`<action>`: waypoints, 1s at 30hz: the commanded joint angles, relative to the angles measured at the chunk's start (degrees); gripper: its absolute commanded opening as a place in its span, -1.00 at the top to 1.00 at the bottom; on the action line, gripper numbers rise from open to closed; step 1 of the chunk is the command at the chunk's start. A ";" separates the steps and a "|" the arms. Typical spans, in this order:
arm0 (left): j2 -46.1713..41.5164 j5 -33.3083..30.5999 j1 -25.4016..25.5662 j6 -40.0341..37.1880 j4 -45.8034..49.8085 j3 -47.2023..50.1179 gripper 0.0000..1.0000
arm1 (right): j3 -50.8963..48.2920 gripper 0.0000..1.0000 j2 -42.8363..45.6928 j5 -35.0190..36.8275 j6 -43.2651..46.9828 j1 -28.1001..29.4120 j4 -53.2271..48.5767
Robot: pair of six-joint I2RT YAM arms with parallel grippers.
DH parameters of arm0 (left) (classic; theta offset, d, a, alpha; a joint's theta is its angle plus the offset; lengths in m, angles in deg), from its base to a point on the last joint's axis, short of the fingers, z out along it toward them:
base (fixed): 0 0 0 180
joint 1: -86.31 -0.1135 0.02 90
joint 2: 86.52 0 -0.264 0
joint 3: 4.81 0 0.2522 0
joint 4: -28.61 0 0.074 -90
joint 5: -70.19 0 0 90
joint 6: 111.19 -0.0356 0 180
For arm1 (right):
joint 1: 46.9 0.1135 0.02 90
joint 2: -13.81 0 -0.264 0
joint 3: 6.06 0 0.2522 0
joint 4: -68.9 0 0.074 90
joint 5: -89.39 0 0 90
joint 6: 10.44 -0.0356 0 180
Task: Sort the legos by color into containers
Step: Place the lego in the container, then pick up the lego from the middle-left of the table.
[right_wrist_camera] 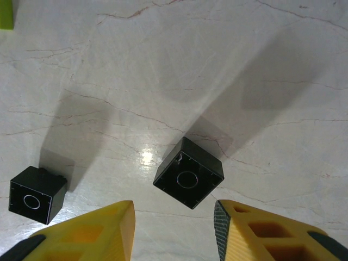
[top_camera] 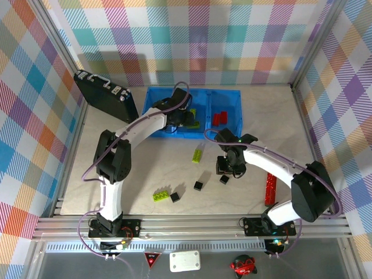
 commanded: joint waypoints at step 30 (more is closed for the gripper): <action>-29.14 -8.19 19.52 27.11 13.77 34.91 0.05 | 1.10 0.12 -3.51 -3.57 1.37 0.32 3.92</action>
